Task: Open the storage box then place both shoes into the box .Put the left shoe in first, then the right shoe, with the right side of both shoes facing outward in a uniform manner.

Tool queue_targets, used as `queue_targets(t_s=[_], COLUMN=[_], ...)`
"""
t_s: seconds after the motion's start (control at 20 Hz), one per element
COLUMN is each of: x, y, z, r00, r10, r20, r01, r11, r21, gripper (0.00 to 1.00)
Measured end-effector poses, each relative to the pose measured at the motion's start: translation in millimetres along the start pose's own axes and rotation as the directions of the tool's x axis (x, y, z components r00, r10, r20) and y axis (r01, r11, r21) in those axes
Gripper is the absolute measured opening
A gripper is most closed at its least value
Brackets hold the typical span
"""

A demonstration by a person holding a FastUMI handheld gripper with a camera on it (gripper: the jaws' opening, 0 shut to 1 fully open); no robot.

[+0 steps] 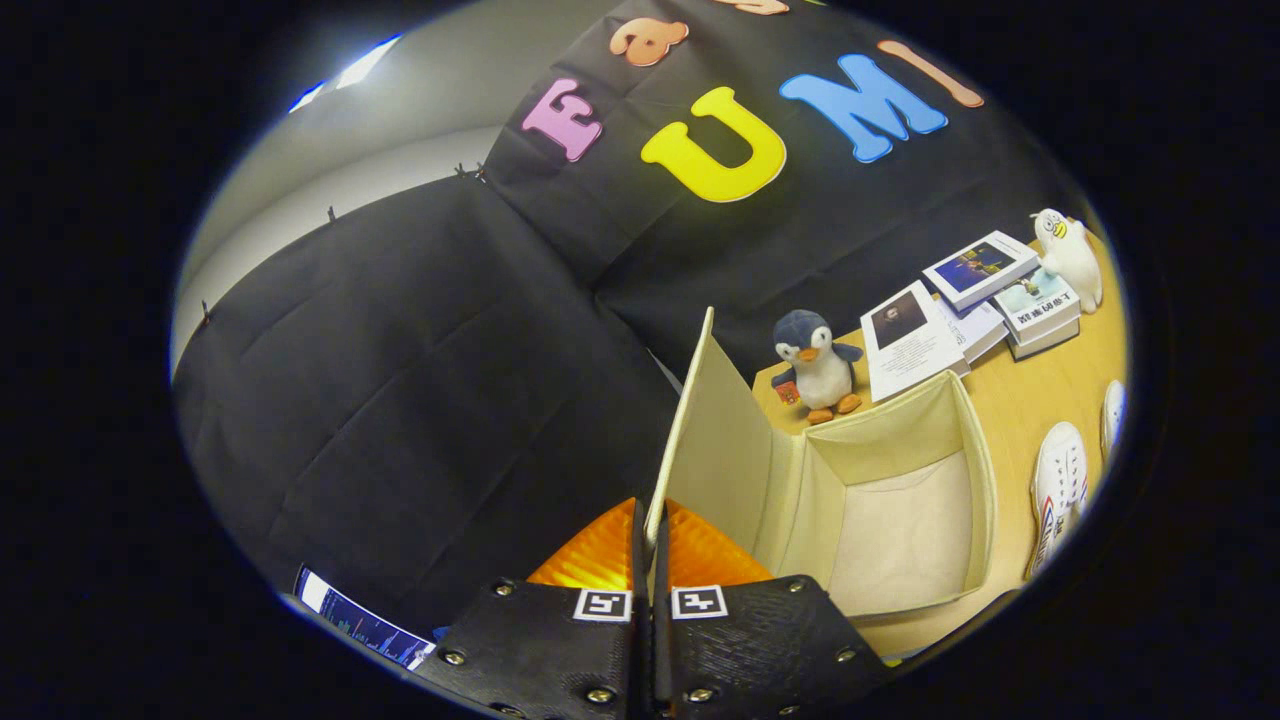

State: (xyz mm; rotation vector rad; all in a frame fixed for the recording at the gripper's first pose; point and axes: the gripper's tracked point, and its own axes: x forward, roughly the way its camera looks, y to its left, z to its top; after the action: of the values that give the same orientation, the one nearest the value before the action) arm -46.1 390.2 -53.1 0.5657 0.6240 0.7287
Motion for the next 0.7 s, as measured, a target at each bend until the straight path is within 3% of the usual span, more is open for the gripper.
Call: queue_targets(t_s=[0.3,0.35,0.5,0.65,0.7], x=[31,39,54,55,54], y=[26,29,36,42,39], z=[-22,-29,-39,-44,-45], r00=[1.000,0.999,0.999,0.998,0.999], r10=[0.003,0.003,0.005,-0.004,-0.020], r20=[-0.025,-0.033,-0.052,-0.055,-0.049], r01=[-0.004,-0.005,-0.012,-0.010,0.005], r11=[0.998,0.997,0.991,0.970,0.961], r21=[-0.057,-0.071,-0.134,-0.241,-0.277], gripper=[0.00,0.06,0.08,0.67,0.75])
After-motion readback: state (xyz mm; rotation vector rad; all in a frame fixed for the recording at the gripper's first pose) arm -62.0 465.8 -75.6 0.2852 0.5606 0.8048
